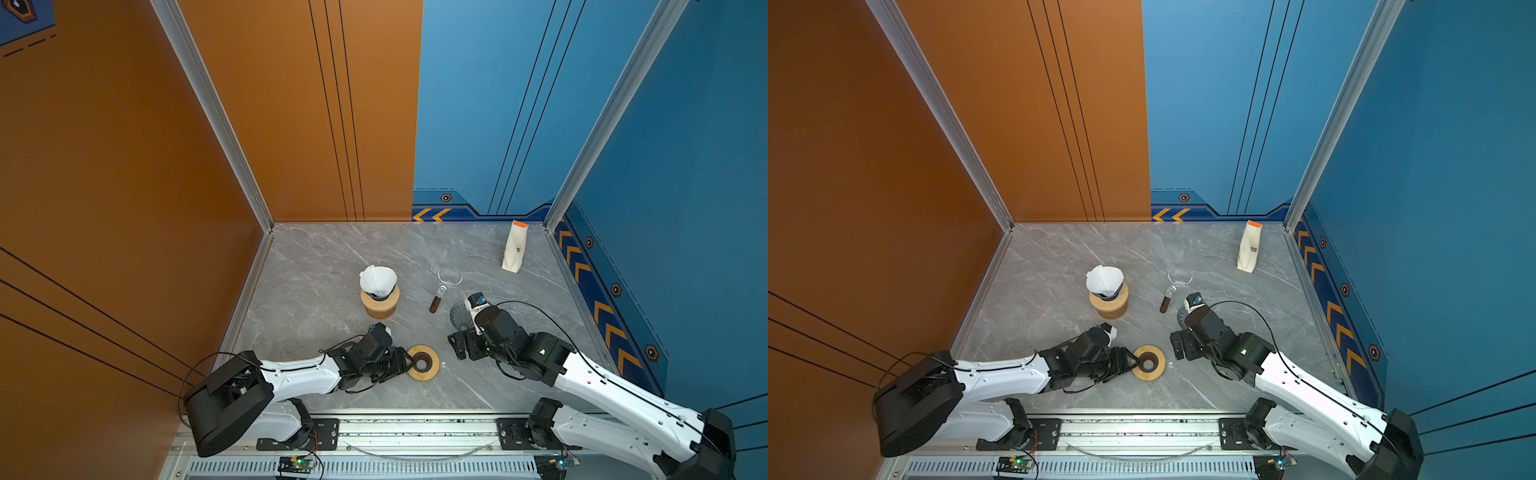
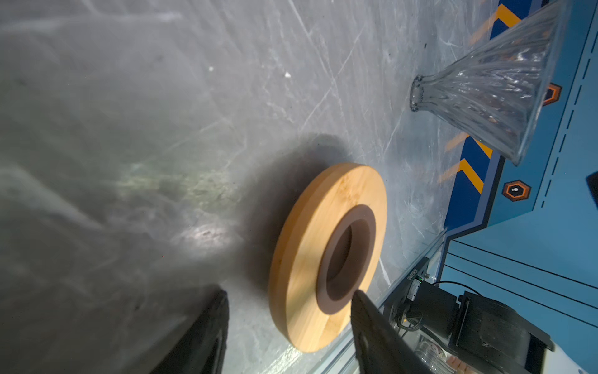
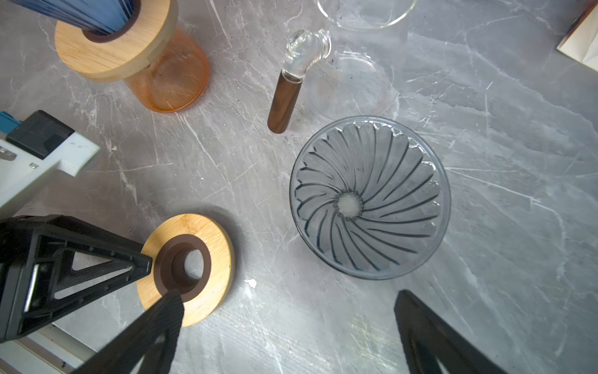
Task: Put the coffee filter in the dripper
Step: 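Move left gripper down to the wooden ring while right gripper approaches it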
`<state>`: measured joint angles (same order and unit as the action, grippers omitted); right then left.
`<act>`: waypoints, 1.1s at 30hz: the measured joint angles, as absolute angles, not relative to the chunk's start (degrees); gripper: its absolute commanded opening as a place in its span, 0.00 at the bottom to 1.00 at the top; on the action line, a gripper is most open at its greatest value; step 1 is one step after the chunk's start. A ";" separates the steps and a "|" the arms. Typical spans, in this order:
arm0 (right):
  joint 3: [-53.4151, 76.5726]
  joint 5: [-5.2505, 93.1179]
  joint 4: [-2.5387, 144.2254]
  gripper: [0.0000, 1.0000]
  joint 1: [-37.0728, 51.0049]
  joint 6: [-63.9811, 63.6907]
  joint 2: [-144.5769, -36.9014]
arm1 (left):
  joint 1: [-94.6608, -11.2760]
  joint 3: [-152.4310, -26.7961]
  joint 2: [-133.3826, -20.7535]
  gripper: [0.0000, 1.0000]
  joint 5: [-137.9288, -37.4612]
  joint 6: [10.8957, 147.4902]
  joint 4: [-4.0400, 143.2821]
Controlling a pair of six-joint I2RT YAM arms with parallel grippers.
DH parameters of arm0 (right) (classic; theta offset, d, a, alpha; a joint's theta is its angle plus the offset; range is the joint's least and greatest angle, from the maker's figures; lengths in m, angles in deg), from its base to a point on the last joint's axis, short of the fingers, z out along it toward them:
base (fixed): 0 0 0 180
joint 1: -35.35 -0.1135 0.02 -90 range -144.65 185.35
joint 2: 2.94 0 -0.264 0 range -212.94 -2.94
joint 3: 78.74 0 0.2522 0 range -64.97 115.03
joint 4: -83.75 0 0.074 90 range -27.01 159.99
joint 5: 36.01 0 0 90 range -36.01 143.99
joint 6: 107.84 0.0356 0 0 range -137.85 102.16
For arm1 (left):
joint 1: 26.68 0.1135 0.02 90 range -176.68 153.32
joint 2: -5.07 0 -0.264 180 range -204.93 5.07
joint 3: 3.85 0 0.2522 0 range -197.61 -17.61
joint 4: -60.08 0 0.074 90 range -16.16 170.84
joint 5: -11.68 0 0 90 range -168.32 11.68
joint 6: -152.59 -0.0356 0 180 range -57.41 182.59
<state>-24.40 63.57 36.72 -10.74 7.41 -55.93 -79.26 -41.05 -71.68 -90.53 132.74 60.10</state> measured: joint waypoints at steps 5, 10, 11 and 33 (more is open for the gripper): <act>-25.47 62.70 37.68 1.00 -8.97 7.43 -54.90 | -79.36 -41.05 -74.36 0.54 -91.08 134.11 55.78; -25.56 61.65 38.31 1.00 -7.85 7.41 -54.90 | -79.36 -41.05 -76.35 0.51 -92.04 135.10 52.56; -25.56 61.47 38.40 1.00 -7.68 7.43 -54.90 | -79.36 -41.05 -76.55 0.50 -92.08 135.16 52.26; -25.88 60.16 39.14 1.00 -5.93 7.43 -51.89 | -79.36 -44.44 -81.93 0.31 -95.06 135.47 51.01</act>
